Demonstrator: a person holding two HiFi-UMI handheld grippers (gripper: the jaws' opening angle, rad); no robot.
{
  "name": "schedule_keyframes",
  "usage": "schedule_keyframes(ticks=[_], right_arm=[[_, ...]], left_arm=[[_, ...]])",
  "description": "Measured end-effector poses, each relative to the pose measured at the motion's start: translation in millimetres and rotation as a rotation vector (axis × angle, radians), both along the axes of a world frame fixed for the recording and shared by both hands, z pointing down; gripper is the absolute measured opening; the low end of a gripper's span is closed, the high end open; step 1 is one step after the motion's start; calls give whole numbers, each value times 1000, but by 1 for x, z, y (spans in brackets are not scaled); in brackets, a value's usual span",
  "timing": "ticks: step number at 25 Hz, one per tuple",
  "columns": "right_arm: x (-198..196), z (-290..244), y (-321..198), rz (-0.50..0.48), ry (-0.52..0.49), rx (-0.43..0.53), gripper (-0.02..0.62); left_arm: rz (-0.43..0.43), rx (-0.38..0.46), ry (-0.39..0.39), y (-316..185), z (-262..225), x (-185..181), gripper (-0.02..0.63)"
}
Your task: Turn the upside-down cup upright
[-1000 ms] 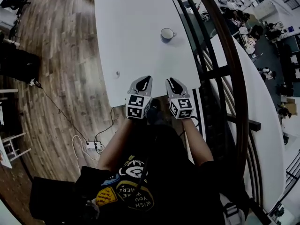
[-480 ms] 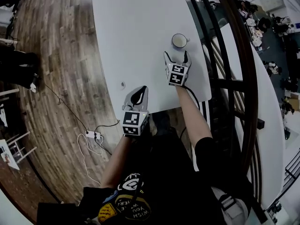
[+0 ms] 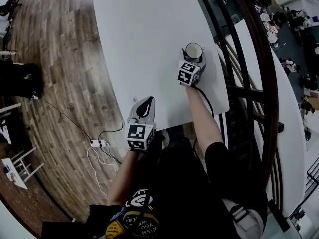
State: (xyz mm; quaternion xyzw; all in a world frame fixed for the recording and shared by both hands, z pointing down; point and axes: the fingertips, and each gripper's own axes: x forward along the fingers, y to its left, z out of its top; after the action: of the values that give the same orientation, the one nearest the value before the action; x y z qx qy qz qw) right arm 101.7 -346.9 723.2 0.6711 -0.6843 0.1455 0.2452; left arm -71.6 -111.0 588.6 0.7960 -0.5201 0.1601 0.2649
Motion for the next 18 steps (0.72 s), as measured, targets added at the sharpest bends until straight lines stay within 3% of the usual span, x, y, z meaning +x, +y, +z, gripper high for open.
schedule_keyframes(ticks=[2, 5, 7, 8, 11, 14, 18], right_arm=[[-8, -1, 13, -77, -30, 0, 393], [-21, -19, 41, -216, -72, 26, 393], [-29, -46, 66, -310, -78, 58, 393], [-33, -61, 81, -357, -78, 72, 393], [-49, -102, 129, -495, -72, 96, 393], [-59, -134, 172, -624, -41, 76, 393], [-64, -171, 212, -724, 37, 76, 393]], left_arm=[[25, -20, 55, -7, -1, 2, 5], [66, -96, 207, -31, -10, 11, 8], [128, -129, 270, -49, -24, 24, 110], [168, -133, 281, -57, -32, 33, 126], [280, -108, 277, -65, -62, 64, 216], [346, -135, 244, -55, -78, 94, 261], [403, -208, 100, -29, -72, 113, 272]])
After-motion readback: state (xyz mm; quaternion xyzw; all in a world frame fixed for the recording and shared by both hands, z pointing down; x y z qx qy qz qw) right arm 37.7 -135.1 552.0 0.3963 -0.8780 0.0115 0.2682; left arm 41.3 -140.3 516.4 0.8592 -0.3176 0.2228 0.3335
